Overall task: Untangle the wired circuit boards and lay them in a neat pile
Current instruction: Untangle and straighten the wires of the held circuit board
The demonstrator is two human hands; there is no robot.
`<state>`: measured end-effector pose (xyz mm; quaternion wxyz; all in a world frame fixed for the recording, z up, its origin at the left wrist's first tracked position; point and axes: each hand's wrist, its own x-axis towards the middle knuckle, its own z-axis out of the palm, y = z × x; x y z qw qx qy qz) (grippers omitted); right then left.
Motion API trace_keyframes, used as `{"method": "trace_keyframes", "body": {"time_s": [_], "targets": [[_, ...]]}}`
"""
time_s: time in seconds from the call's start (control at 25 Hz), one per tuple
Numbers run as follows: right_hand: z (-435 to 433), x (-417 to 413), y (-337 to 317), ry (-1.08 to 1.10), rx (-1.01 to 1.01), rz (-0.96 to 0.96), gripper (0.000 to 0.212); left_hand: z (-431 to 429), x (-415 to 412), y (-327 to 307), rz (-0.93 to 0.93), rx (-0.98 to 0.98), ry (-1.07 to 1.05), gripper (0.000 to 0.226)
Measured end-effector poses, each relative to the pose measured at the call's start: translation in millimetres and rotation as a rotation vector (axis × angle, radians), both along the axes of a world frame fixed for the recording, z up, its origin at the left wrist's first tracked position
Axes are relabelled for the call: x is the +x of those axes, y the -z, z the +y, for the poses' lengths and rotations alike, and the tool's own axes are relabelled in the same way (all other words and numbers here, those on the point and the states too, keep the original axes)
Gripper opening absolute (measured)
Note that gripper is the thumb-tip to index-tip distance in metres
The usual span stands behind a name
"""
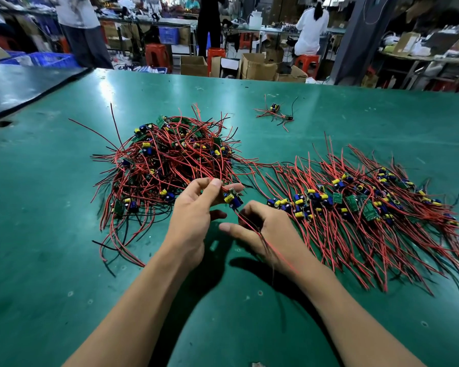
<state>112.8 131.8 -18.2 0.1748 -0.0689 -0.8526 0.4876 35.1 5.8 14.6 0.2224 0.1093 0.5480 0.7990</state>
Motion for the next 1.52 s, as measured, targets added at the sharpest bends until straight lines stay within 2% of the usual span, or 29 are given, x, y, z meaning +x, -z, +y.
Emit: {"method": "trace_keyframes", "body": {"time_s": [0.08,0.2,0.32,0.44,0.52,0.64,0.72,0.84,0.96,1.16,1.28,1.4,1.52], "targets": [[-5,0,-1,0.015,-0.063,0.034,0.049,1,0,2,-0.004,-0.005,-0.008,0.009],[-7,-4,-9,0.056,-0.524,0.102,0.048,0,-4,5,-0.038,0.04,0.016,0.006],[3,-5,-20,0.07,-0.899,0.116,0.038,-4,-5,7,-0.173,0.173,0.182,0.009],[15,1,-25,-0.073,-1.057,0.015,0.035,-1,-2,8,-0.355,0.204,0.335,0.017],[15,7,-28,-0.226,-1.058,-0.068,0.029,1,1,6,-0.398,0.124,0.452,0.012],[11,9,-28,-0.319,-0.988,-0.127,0.033,-1,3,9,-0.285,-0.002,0.576,0.022],[8,6,-26,-0.248,-0.979,-0.128,0.031,0,4,12,-0.241,0.034,0.554,0.019],[9,2,-25,0.019,-0.829,-0.154,0.04,3,4,15,-0.239,0.098,0.453,0.018],[12,3,-23,-0.075,-0.838,-0.159,0.046,5,2,16,-0.173,0.075,0.348,0.018],[12,3,-23,-0.126,-0.94,-0.158,0.025,4,7,17,-0.068,-0.053,0.362,0.017],[9,1,-21,-0.125,-0.919,-0.175,0.026,7,9,16,-0.066,-0.107,0.383,0.007],[6,-1,-20,-0.13,-0.87,-0.192,0.031,9,11,16,-0.027,-0.146,0.344,0.012],[6,-2,-17,-0.093,-0.802,-0.198,0.026,10,11,20,0.04,-0.17,0.293,0.015]]}}
